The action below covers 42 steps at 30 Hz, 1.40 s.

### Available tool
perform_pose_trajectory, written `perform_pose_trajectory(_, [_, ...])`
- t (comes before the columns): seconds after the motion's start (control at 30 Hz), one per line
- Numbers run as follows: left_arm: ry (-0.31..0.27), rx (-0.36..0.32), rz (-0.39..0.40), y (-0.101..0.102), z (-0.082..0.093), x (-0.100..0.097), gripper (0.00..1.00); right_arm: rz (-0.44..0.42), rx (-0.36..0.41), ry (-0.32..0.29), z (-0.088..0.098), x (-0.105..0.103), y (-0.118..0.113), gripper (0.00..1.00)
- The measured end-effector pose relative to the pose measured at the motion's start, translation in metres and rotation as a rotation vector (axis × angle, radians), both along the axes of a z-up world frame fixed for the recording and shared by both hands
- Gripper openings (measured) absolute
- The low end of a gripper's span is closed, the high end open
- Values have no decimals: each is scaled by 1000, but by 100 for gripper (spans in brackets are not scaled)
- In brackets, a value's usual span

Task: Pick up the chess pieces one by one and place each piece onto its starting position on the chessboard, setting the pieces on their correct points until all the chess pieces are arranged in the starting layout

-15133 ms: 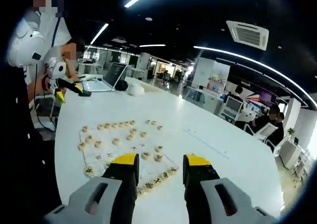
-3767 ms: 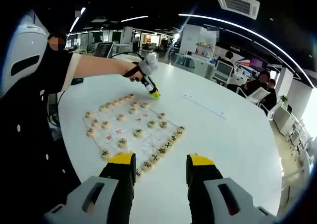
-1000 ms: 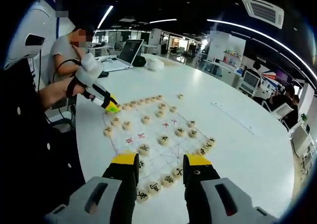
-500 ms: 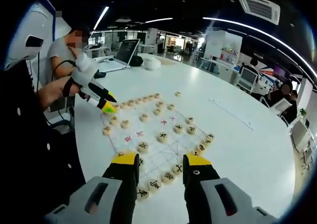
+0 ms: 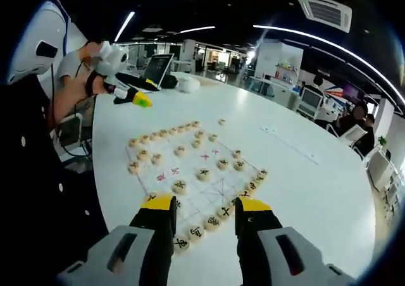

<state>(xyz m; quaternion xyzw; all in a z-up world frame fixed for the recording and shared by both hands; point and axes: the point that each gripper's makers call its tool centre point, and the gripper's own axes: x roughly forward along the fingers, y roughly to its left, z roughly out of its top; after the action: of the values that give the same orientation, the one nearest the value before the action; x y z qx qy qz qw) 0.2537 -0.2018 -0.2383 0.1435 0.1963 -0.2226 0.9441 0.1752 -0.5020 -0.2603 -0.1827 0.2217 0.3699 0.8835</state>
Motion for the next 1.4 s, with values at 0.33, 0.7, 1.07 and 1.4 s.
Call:
perform_pose_trajectory(0.33, [41,7,-64,-6,4,59,53,-58,13,-21,5,-8,-10,39])
perform_pose_trajectory(0.7, [138,-17,-98,-15,-6,127,53,-125,12,-25,7,-13,-26,38])
perform_pose_trajectory(1.07, [276,92,-157,-27,-33,173,53,-168,3,-12,2,-15,-37,39])
perform_pose_trajectory(1.4, [381,177,-192,-42,-56,196,52,-195,14,-9,-1,-15,-44,38])
